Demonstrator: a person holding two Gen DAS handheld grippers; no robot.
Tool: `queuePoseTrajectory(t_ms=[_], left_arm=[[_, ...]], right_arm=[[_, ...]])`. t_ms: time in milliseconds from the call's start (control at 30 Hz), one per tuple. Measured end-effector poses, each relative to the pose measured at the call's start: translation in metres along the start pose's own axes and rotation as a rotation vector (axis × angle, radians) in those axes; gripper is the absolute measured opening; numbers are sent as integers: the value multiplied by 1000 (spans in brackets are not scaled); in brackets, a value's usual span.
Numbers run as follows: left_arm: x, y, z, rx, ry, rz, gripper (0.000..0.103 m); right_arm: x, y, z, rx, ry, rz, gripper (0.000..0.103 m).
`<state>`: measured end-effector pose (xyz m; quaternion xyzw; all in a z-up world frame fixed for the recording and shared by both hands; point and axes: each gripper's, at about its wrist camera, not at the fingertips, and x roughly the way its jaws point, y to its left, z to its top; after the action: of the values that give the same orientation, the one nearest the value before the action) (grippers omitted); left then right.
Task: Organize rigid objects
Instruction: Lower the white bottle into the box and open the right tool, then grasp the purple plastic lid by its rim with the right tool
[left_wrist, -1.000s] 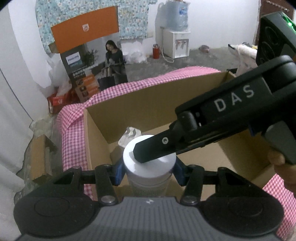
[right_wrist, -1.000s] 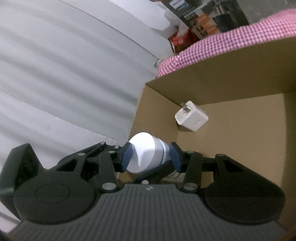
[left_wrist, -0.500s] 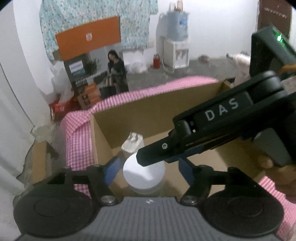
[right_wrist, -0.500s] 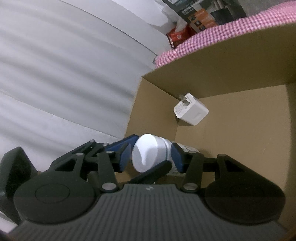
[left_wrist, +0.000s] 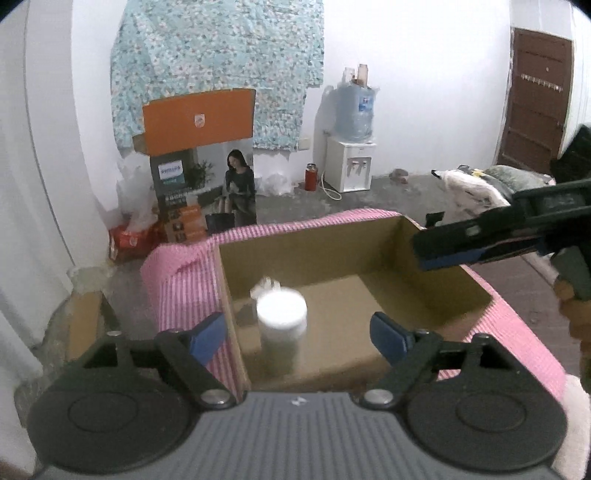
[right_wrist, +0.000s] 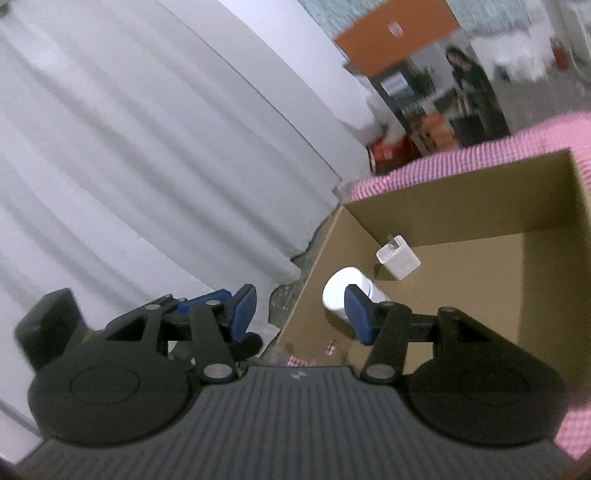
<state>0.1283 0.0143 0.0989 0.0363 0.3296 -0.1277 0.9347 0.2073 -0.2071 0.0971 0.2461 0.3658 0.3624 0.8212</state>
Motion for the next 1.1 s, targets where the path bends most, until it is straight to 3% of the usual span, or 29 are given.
queuePoseTrajectory(t_ms=[233, 367, 533, 667, 833, 1100], left_arm=[[-14, -1, -62, -56, 94, -65, 89], [-1, -9, -100, -59, 178, -75, 90], [19, -15, -137, -74, 250, -71, 90], [28, -27, -156, -17, 269, -16, 90], [37, -35, -169, 78, 272, 56, 89], [46, -29, -173, 39, 259, 22, 81]], right_arm=[[-53, 6, -67, -38, -13, -22, 55], [-36, 1, -114, -19, 59, -37, 55], [16, -1, -157, -34, 208, -77, 41], [55, 10, -174, -120, 303, -126, 27], [90, 28, -177, -267, 368, -191, 23], [122, 38, -175, -369, 447, -239, 19]])
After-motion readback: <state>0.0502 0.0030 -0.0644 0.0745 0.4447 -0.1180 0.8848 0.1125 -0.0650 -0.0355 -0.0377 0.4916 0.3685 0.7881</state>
